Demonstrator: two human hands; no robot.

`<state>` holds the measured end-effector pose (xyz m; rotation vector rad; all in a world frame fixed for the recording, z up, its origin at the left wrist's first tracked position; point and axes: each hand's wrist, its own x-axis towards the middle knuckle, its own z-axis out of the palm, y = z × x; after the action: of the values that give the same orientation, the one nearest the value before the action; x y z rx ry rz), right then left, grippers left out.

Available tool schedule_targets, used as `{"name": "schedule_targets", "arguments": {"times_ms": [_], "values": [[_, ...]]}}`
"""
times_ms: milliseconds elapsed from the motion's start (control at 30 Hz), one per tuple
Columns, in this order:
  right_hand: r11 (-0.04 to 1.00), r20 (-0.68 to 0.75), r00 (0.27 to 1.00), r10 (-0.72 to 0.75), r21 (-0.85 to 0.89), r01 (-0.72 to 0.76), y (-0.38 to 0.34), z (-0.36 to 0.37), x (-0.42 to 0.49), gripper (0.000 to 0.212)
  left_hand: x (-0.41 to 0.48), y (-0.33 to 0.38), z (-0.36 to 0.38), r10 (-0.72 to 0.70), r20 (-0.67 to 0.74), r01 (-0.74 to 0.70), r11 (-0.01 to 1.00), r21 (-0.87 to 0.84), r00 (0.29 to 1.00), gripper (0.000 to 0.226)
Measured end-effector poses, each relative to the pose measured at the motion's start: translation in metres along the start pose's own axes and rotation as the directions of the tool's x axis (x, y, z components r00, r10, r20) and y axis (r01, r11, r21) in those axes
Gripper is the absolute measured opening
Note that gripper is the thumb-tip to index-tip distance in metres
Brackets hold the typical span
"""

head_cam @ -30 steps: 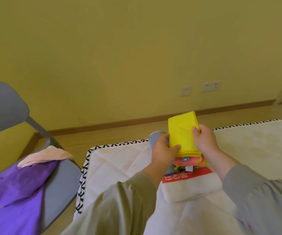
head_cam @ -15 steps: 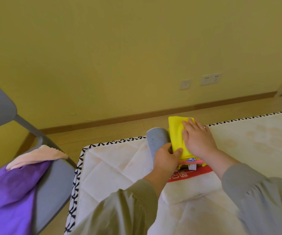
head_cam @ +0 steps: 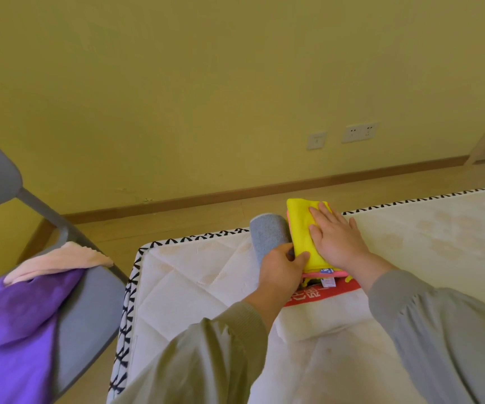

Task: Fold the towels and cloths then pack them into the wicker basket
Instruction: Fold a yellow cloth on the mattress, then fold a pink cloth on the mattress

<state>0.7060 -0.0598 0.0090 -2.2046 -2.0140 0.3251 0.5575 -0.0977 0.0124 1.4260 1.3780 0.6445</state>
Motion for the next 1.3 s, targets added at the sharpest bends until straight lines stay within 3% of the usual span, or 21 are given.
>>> {"name": "schedule_targets", "arguments": {"times_ms": [267,500,633,833,1167,1300], "values": [[1.0,-0.16,0.987,0.025,-0.002,-0.025,-0.022,-0.034,-0.018,0.046,-0.017,0.011,-0.03,-0.052,-0.011,0.051,0.997,-0.055,0.999,0.021],[0.995,-0.202,0.976,-0.086,0.035,0.095,-0.086,-0.043,-0.046,0.043,-0.048,0.015,-0.074,-0.032,-0.117,0.019,0.993,-0.116,0.993,0.026],[0.983,-0.229,0.962,-0.147,0.078,0.169,-0.128,-0.036,-0.065,0.04,-0.07,0.001,-0.11,-0.008,-0.188,0.003,1.0,-0.027,0.982,0.032],[0.95,-0.183,0.957,-0.224,0.178,0.257,-0.209,-0.017,-0.09,0.039,-0.106,-0.038,-0.186,0.018,-0.293,0.011,0.995,0.096,0.956,0.034],[0.881,-0.056,0.916,-0.398,0.255,0.398,-0.357,0.051,-0.116,0.041,-0.177,-0.145,-0.308,0.005,-0.541,0.183,0.939,0.293,0.841,0.051],[0.862,0.009,0.886,-0.463,0.235,0.448,-0.398,0.088,-0.127,0.042,-0.193,-0.197,-0.336,-0.06,-0.599,0.335,0.871,0.36,0.799,0.061]]}}
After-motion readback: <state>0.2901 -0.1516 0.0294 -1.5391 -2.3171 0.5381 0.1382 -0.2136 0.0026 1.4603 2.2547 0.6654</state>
